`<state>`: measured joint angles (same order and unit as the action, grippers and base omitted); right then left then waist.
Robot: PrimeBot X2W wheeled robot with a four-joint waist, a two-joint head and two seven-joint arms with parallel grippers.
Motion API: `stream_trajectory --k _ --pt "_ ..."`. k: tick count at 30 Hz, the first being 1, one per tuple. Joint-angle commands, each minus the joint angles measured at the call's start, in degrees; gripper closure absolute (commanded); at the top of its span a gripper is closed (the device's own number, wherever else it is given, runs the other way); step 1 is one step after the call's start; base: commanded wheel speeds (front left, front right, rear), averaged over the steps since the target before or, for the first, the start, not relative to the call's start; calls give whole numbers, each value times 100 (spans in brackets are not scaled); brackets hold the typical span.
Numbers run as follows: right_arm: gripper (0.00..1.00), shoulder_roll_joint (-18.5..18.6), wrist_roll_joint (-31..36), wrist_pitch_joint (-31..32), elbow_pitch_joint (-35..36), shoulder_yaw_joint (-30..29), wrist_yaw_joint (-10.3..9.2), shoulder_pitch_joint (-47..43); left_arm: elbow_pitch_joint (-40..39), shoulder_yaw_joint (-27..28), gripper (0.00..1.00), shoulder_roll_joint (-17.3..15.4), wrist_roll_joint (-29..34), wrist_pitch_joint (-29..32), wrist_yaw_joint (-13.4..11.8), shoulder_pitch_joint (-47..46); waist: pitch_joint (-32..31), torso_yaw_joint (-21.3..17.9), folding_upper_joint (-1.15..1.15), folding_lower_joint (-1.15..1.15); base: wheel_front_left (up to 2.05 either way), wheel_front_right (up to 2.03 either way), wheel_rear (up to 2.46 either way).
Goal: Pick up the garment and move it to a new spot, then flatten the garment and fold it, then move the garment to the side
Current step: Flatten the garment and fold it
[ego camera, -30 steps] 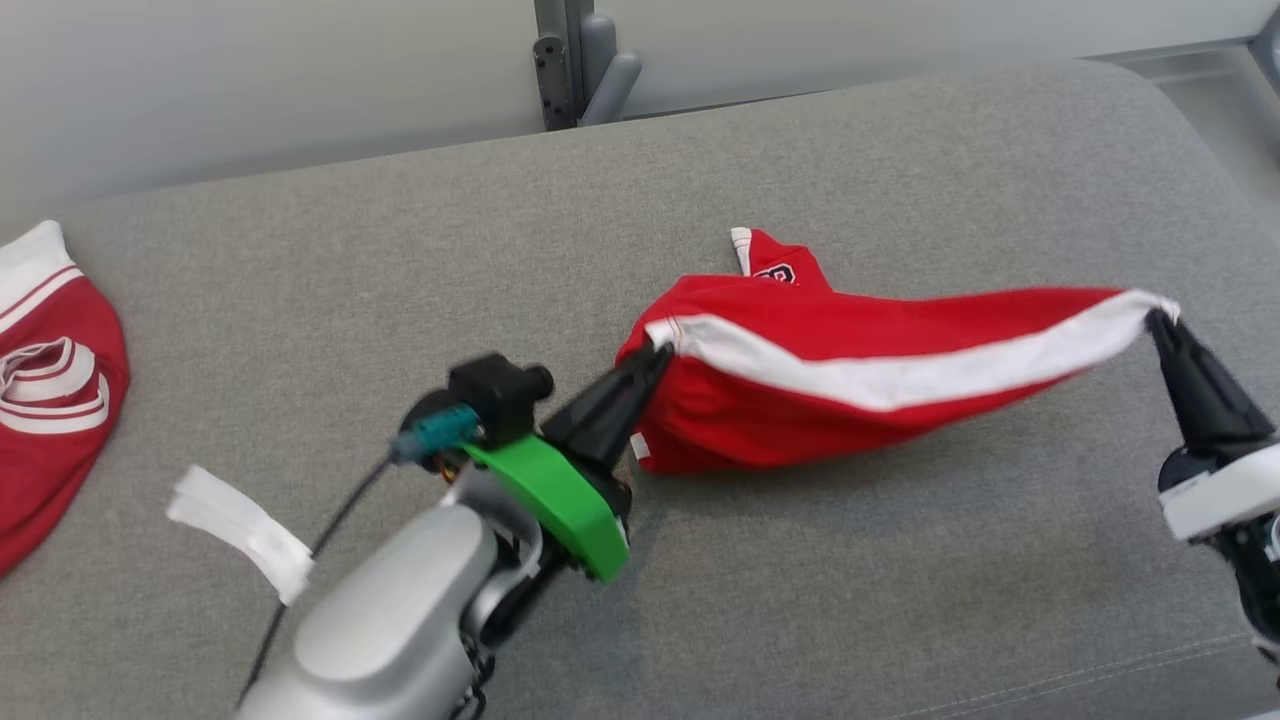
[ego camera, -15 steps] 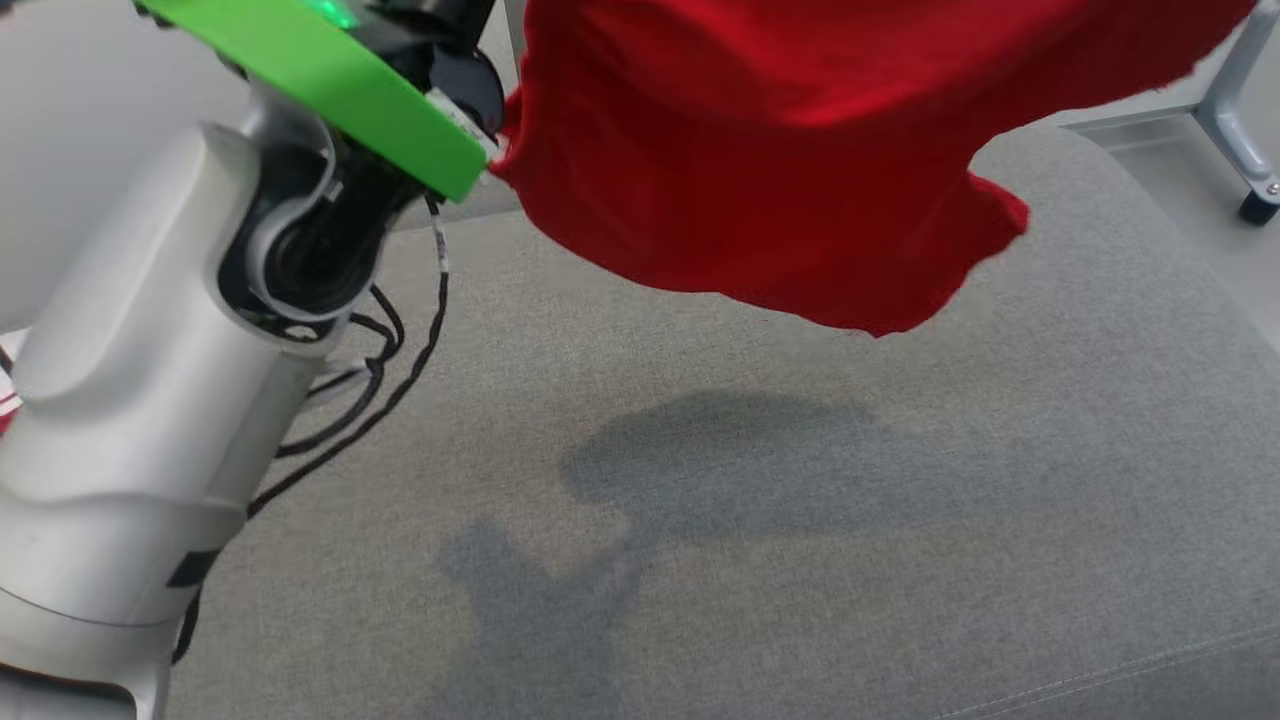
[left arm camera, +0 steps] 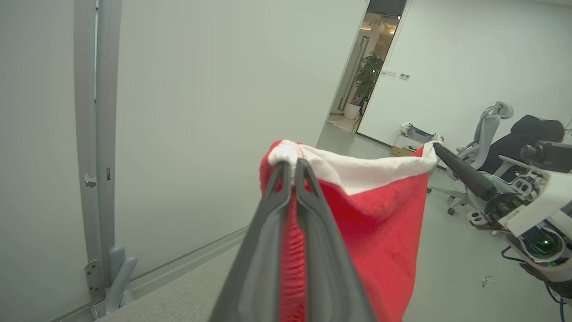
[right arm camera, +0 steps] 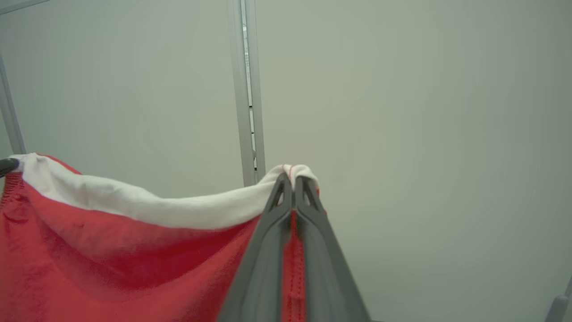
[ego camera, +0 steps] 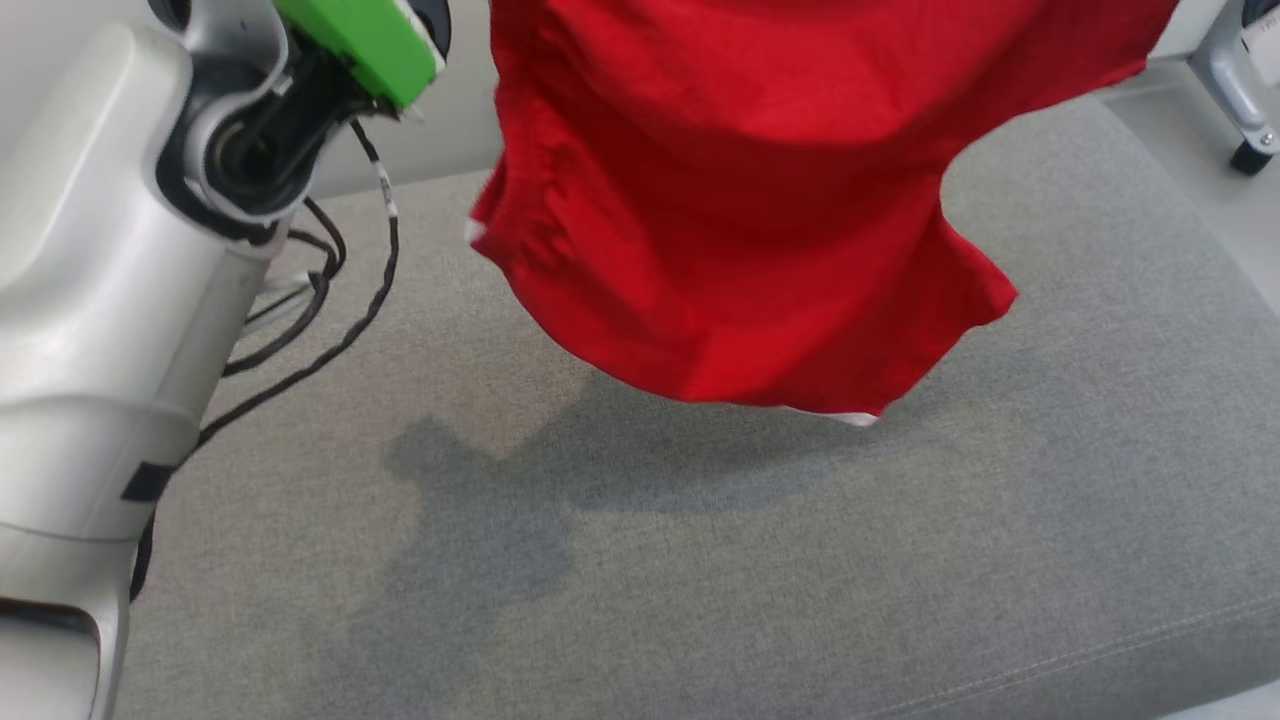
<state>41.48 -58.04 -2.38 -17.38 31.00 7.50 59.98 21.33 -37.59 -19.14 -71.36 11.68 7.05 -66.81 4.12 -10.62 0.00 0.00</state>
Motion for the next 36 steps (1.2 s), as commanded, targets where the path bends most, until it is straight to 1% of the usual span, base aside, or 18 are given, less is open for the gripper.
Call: stream_trajectory --k 1,3,4,6,10,12,15,17,20,21,23,25,28,29,30,32,36 --pt "100 -151 59 42 -142 82 -1 242 80 -22 100 -5 35 61 17 -234 759 -82 0 0 0 0 0" --pt "100 -465 154 11 -510 196 -2 665 271 -105 100 -45 199 108 37 -575 1174 -103 0 0 0 0 0" --pt "100 -619 202 -25 -699 233 -2 895 363 -149 100 -84 349 48 36 -792 1394 -114 0 0 0 0 0" --pt "100 -884 449 -287 -1114 212 -3 1440 474 -249 100 -86 623 -202 46 -1280 1828 -130 0 0 0 0 0" --pt "100 -1438 973 -1009 -1790 184 -1 2324 689 -557 100 -231 1311 -1199 46 -2114 2552 -175 0 0 0 0 0" --pt "100 -1596 1230 -1188 -1942 122 -1 2678 729 -840 100 -329 1655 -1693 47 -2524 2880 -191 0 0 0 0 0" --pt "100 -1822 1479 -1279 -1953 114 -1 2709 832 -1291 100 -470 1842 -2338 47 -2763 3212 -193 0 0 0 0 0" --pt "100 -1884 1608 -1280 -1732 56 -1 2533 869 -1541 100 -544 1794 -2556 48 -2712 3370 -185 0 0 0 0 0" --pt "100 -1922 1781 -1280 -1415 -48 -2 2026 825 -1863 100 -684 1716 -2675 48 -2397 3498 -173 0 0 0 0 0" --pt "100 -1941 1835 -1280 -1298 -110 -2 1832 726 -1794 100 -724 1673 -2693 48 -2268 3506 -181 0 0 0 0 0" --pt "100 -1946 1919 -1280 -1066 -208 -1 1432 387 -1626 100 -826 1781 -2695 48 -1900 3495 -185 0 0 0 0 0" --pt "100 -1852 2033 -1281 -834 -331 -3 988 74 -1445 100 -933 1881 -2690 48 -1331 3412 -164 0 0 0 0 0" --pt "100 -1700 2203 -1280 -470 -613 -3 252 -477 -1147 100 -997 2135 -2693 49 -526 3179 -92 0 0 0 0 0" --pt "100 -1626 2262 -1280 -350 -691 -3 -24 -662 -1117 100 -1013 2216 -2692 49 -216 3085 -66 0 0 0 0 0" --pt "100 -1626 2262 -1280 -350 -691 -3 -24 -662 -1117 100 -1013 2216 -2692 49 -216 3085 -66 0 0 0 0 0" --pt "100 -1485 2366 -1281 -112 -875 -3 -587 -992 -1055 100 -1050 2436 -2691 49 437 2873 -14 0 0 0 0 0" --pt "100 -1177 2605 -1281 491 -1195 -4 -1731 -1498 -1043 100 -1079 2624 -2689 49 1497 2476 107 0 0 0 0 0"
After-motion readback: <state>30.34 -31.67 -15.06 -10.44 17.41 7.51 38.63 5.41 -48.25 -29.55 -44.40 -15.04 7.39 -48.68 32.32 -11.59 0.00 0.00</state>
